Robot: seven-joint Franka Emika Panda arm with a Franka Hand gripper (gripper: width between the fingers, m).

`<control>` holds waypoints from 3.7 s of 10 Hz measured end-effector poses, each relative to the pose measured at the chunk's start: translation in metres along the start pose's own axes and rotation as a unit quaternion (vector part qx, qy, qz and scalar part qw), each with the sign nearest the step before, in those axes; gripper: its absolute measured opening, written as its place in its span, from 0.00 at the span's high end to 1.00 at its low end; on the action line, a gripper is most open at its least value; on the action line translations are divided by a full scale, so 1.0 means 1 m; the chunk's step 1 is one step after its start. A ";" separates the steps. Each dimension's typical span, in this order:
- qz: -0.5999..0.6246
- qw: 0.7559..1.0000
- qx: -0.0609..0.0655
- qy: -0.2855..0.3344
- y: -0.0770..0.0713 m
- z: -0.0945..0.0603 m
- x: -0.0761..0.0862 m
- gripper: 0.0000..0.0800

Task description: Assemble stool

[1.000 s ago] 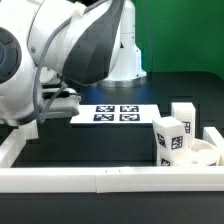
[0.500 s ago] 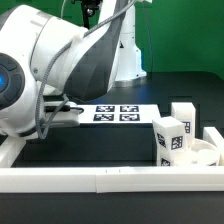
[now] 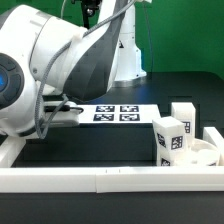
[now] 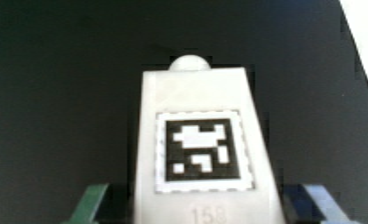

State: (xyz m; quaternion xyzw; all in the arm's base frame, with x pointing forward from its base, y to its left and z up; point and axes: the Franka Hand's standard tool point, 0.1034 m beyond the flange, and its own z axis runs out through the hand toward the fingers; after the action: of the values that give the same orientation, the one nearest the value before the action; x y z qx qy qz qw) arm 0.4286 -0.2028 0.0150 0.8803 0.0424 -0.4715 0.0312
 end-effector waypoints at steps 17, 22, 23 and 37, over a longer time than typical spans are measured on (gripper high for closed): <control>-0.001 0.898 -0.023 0.440 -0.106 -0.196 -0.071 0.58; 0.070 0.832 0.054 0.548 -0.192 -0.233 -0.063 0.58; 0.067 0.826 0.048 0.558 -0.212 -0.247 -0.062 0.58; 0.120 0.800 0.059 0.584 -0.274 -0.246 0.004 0.58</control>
Offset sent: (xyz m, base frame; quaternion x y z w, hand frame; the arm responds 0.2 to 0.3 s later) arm 0.0255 0.0724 0.0847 0.0557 0.0421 0.0417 0.9967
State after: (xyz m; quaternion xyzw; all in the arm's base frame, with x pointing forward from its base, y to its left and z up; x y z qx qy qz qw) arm 0.6061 0.0930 0.1442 0.9870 -0.0815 0.1383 0.0047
